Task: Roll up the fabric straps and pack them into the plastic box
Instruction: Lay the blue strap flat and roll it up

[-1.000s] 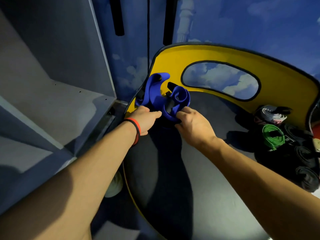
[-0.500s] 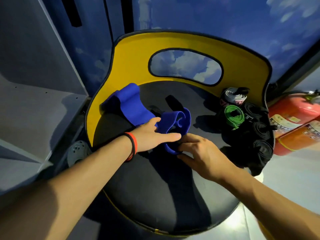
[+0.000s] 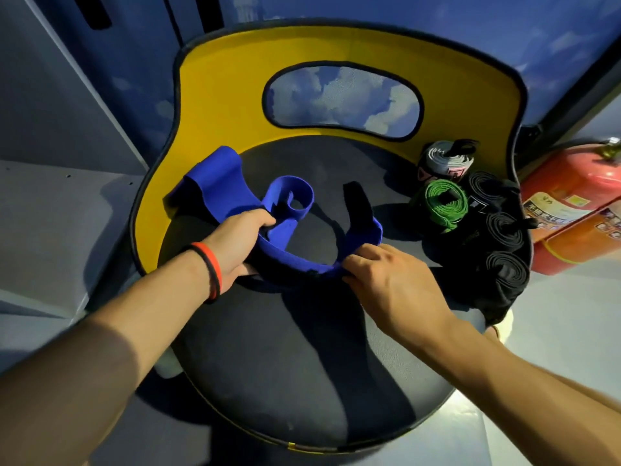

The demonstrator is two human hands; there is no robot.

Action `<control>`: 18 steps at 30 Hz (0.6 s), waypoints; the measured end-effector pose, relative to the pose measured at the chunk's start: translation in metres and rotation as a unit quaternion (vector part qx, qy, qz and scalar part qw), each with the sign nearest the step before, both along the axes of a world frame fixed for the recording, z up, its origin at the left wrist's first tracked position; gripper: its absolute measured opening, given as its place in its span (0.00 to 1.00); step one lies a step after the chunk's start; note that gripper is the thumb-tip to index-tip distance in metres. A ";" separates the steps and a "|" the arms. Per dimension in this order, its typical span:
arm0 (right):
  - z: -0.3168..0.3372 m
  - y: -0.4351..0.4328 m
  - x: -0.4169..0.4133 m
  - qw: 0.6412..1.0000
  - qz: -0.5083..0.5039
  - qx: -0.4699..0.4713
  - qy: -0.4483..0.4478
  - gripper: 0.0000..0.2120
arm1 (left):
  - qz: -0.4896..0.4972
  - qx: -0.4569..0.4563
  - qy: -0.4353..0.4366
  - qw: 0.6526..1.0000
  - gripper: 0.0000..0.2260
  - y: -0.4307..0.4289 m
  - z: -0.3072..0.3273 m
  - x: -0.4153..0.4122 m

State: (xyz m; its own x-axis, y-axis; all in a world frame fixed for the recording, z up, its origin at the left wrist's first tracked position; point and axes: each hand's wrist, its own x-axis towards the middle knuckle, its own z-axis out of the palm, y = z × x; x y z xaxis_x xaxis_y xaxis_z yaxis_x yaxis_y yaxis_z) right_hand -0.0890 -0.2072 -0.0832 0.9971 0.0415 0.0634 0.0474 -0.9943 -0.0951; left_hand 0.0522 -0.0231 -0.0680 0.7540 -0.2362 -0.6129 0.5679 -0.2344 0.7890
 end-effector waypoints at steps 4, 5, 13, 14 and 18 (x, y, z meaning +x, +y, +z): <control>0.004 -0.004 0.000 0.998 -0.040 0.035 0.031 0.12 | 0.022 -0.031 0.005 0.999 0.08 0.004 0.005 0.003; 0.005 -0.006 -0.001 0.997 -0.038 0.051 0.049 0.14 | 0.012 -0.033 0.006 0.999 0.10 0.006 0.007 0.004; 0.012 0.004 0.005 0.845 -0.131 0.491 0.166 0.24 | -0.152 0.050 -0.089 0.983 0.41 0.004 0.000 -0.013; 0.014 0.009 0.008 0.809 -0.163 0.545 0.149 0.20 | -0.160 0.048 -0.086 0.982 0.41 0.004 -0.001 -0.014; 0.011 0.019 0.018 0.727 -0.256 0.632 0.083 0.18 | -0.182 -0.008 -0.025 0.983 0.28 0.003 0.003 -0.015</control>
